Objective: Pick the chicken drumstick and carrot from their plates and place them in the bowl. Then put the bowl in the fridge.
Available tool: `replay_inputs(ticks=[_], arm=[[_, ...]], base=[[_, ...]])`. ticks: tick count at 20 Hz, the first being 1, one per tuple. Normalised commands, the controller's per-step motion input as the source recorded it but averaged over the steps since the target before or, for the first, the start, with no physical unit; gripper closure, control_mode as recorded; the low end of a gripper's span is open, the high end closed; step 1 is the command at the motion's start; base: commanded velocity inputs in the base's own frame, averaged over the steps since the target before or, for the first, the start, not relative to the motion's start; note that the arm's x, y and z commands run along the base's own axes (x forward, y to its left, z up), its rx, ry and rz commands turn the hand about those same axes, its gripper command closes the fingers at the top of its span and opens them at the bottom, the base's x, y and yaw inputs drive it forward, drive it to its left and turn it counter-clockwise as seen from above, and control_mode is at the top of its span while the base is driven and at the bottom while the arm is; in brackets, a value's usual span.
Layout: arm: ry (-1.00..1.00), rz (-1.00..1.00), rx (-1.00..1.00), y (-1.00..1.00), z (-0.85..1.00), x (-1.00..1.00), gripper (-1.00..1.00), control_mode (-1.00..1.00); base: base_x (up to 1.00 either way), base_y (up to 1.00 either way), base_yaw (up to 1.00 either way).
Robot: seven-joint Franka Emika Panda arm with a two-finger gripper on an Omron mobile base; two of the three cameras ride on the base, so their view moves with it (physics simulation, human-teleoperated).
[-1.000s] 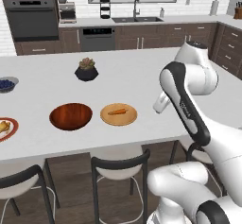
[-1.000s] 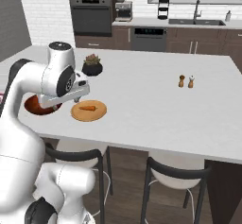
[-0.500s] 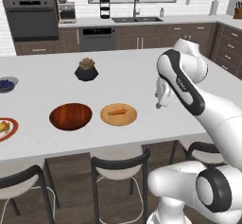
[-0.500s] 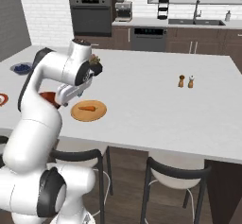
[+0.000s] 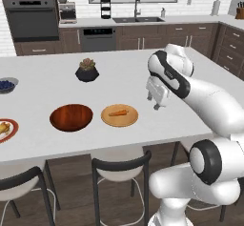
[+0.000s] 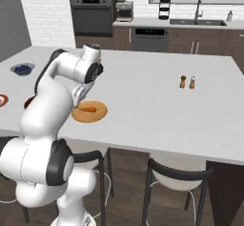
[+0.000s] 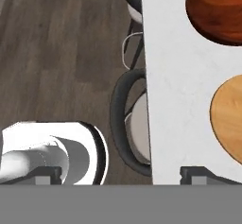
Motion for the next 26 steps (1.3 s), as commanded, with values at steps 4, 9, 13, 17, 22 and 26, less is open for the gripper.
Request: replay_inputs(ticks=[4,9,13,17,22,26], arm=[[-0.09,0.20,0.00,0.00,-0.49,0.22,-1.00,-1.00],[-0.05,0.16,0.01,0.00,-0.20,0.22,-1.00,-1.00],[0.00,0.01,0.02,0.11,-0.23,0.38,-1.00,-1.00],[0.00,0.00,0.03,0.01,-0.26,0.34,-1.00,-1.00],[-0.01,0.00,0.04,0.02,-0.32,0.39,-1.00,-1.00],[0.00,0.00,0.02,0.31,-0.24,0.49,-1.00,-1.00]], base=[[0.00,0.00,0.00],[0.00,0.00,0.00],[0.00,0.00,0.00],[0.00,0.00,0.00],[0.00,0.00,0.00],[0.00,0.00,0.00]])
